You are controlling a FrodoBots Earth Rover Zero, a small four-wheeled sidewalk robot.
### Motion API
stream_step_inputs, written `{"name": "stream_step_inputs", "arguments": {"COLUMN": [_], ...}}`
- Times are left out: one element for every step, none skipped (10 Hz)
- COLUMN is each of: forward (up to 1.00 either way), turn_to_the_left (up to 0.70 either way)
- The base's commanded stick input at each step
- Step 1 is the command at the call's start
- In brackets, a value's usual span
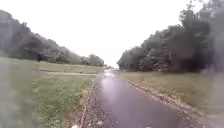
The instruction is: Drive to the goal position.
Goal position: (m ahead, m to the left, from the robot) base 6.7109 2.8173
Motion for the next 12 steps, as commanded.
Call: {"name": "stream_step_inputs", "arguments": {"forward": [0.70,0.70,0.70,0.70,0.70,0.70,0.70,0.70,0.70,0.70,0.70,0.70], "turn_to_the_left": [0.00,0.00,0.00,0.00,0.00,0.00,0.00,0.00,0.00,0.00,0.00,0.00]}}
